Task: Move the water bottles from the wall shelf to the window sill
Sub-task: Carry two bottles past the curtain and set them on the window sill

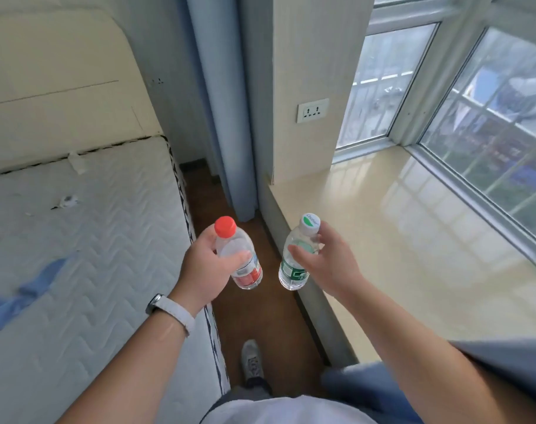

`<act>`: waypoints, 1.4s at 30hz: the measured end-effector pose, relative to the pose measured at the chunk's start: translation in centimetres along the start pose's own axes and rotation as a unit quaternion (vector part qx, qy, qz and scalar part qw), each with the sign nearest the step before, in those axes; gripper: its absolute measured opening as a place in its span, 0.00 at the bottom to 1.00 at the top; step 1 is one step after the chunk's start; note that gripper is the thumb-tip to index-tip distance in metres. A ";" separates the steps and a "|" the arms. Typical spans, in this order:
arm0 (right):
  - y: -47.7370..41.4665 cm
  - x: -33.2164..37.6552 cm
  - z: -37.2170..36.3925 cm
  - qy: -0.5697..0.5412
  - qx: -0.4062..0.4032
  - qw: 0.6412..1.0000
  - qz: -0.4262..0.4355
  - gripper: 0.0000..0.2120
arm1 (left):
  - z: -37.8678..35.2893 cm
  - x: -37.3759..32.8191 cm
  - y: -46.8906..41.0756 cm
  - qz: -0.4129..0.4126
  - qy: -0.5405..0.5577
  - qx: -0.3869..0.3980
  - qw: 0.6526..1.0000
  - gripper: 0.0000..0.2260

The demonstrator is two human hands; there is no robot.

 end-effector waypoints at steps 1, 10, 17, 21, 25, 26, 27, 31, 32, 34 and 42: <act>-1.4 0.0 -0.5 0.005 -0.004 1.000 -0.007 0.16 | -0.2 0.2 -1.8 -0.003 -0.002 0.008 1.000 0.13; -11.4 0.1 -2.3 0.014 -0.087 0.993 -0.079 0.15 | -2.7 0.1 -15.9 -0.022 0.004 0.092 0.995 0.08; -15.8 -1.2 0.5 0.011 -0.161 0.979 -0.124 0.18 | -8.7 -2.1 -22.4 -0.040 0.014 0.180 0.983 0.11; -18.1 -3.6 2.3 0.007 -0.195 0.969 -0.155 0.18 | -13.4 -2.9 -25.4 -0.046 0.000 0.223 0.974 0.11; -20.7 -7.2 3.7 -0.003 -0.217 0.958 -0.190 0.17 | -18.5 -3.4 -27.7 -0.043 -0.019 0.260 0.964 0.15; -21.5 -8.2 3.9 -0.005 -0.218 0.956 -0.195 0.16 | -19.6 -3.4 -28.4 -0.040 -0.025 0.265 0.963 0.15; -22.4 -9.2 4.0 -0.006 -0.218 0.955 -0.200 0.15 | -20.8 -3.5 -29.1 -0.036 -0.031 0.269 0.962 0.15; -25.8 -12.6 5.4 -0.012 -0.226 0.950 -0.214 0.12 | -25.4 -4.9 -31.6 -0.040 -0.061 0.284 0.956 0.12; -26.5 -13.5 5.9 -0.015 -0.231 0.948 -0.219 0.11 | -26.7 -5.5 -32.1 -0.043 -0.066 0.295 0.952 0.11; -27.9 -15.3 6.9 -0.017 -0.241 0.943 -0.228 0.12 | -29.4 -6.5 -33.2 -0.048 -0.079 0.309 0.947 0.10; -30.6 -20.7 11.5 -0.005 -0.290 0.917 -0.273 0.10 | -39.2 -9.0 -35.7 -0.065 -0.098 0.332 0.936 0.13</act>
Point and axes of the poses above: each hand's wrist, its own y-axis away from the middle knuckle, its own z-axis out of the back of the hand, x = y × z, the point moved 8 cm from there along -y, towards the middle knuckle, and after that the axes turned 11 degrees about -x, right-handed, at the moved point
